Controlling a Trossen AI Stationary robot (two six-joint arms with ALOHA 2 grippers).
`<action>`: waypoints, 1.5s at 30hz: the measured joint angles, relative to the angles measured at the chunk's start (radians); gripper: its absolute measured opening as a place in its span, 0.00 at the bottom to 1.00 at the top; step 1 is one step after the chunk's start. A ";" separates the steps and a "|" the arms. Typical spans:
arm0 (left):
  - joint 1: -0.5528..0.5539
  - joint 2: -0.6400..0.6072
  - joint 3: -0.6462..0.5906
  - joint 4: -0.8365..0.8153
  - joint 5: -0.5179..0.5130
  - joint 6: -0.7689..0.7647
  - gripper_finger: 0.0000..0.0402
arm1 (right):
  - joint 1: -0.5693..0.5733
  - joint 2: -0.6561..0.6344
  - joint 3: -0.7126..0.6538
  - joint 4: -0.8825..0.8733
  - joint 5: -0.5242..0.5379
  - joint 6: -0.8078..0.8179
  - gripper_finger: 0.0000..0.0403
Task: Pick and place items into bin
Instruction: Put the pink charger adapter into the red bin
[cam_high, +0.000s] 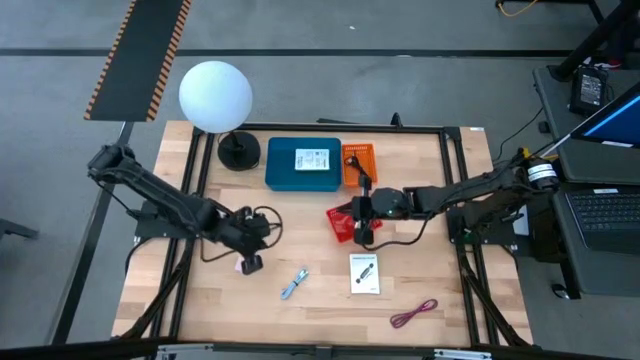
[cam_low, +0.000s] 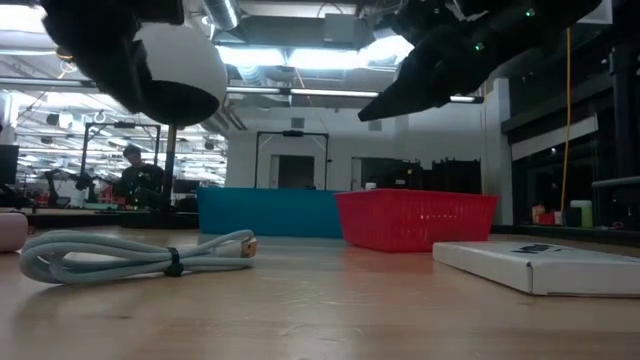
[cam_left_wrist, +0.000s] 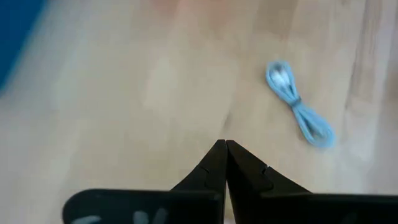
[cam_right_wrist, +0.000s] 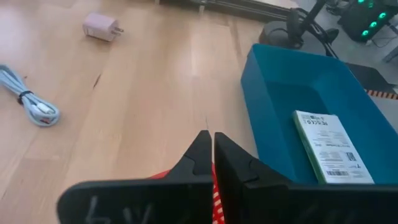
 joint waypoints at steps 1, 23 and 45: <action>-0.003 0.029 0.027 -0.042 0.024 -0.031 0.01 | 0.000 0.000 0.000 0.000 0.001 0.000 0.00; -0.057 0.234 0.257 -0.372 0.168 -0.650 0.01 | 0.000 0.000 0.000 -0.091 0.001 0.016 0.00; -0.068 0.234 0.207 -0.381 0.122 -0.712 0.01 | 0.000 0.000 0.000 -0.161 0.001 0.061 0.00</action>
